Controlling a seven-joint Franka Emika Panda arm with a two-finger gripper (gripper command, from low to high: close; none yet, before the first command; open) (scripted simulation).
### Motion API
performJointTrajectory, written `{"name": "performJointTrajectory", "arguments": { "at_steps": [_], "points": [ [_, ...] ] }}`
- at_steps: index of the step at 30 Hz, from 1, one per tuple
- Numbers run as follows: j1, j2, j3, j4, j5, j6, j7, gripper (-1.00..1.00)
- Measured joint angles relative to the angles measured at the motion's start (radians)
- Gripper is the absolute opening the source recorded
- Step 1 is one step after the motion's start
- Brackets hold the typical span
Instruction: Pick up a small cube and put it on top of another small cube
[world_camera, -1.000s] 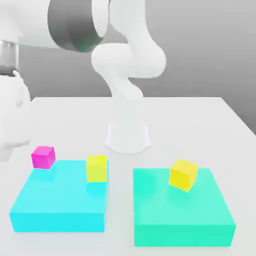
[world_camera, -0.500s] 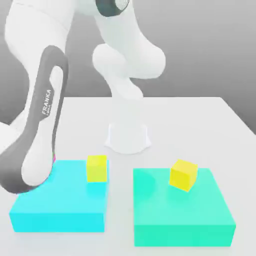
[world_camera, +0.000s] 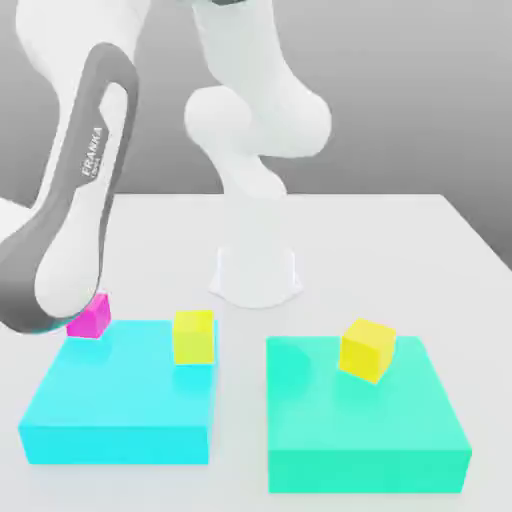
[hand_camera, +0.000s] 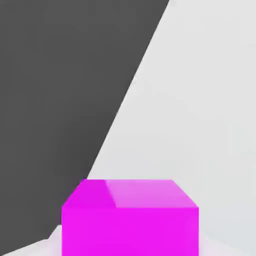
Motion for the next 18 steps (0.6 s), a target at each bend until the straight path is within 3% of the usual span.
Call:
{"name": "performJointTrajectory", "arguments": {
  "at_steps": [9, 18],
  "points": [
    [-0.032, -0.333, -0.09, -0.292, -0.134, -0.031, 0.09, -1.0],
    [-0.139, -0.671, -0.098, -0.582, -0.263, -0.071, 0.181, -1.0]
  ]
}}
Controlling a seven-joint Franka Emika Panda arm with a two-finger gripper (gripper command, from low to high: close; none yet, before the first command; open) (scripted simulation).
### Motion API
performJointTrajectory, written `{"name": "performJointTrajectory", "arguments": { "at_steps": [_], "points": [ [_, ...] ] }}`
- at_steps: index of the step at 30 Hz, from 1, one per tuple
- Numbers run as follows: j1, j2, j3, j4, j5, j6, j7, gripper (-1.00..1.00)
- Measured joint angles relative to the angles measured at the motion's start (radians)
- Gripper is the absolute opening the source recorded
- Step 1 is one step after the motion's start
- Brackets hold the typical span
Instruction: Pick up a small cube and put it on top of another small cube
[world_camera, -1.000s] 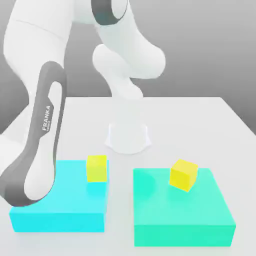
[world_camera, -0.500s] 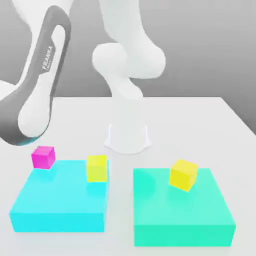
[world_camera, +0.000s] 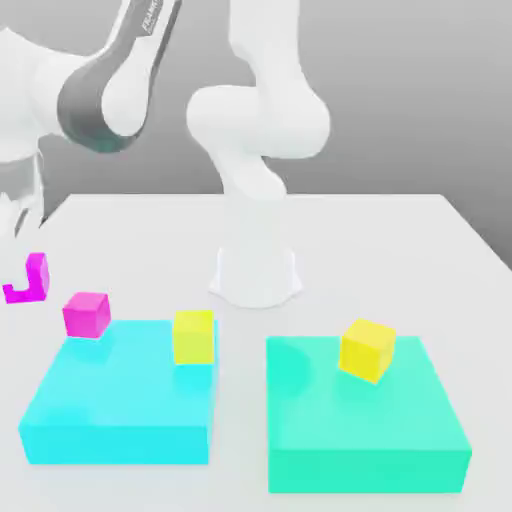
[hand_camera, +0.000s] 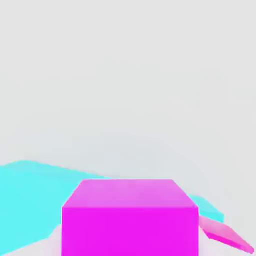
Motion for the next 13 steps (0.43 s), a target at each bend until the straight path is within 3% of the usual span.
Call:
{"name": "performJointTrajectory", "arguments": {
  "at_steps": [4, 9, 10, 13],
  "points": [
    [-0.055, -0.133, 0.001, -0.124, -0.033, -0.008, 0.022, -1.0],
    [-0.05, -0.007, -0.023, -0.181, -0.023, 0.173, 0.009, -1.0],
    [-0.046, 0.026, -0.028, -0.188, -0.018, 0.213, 0.005, 1.0],
    [-0.046, 0.026, -0.028, -0.188, -0.018, 0.213, 0.005, 1.0]
  ]
}}
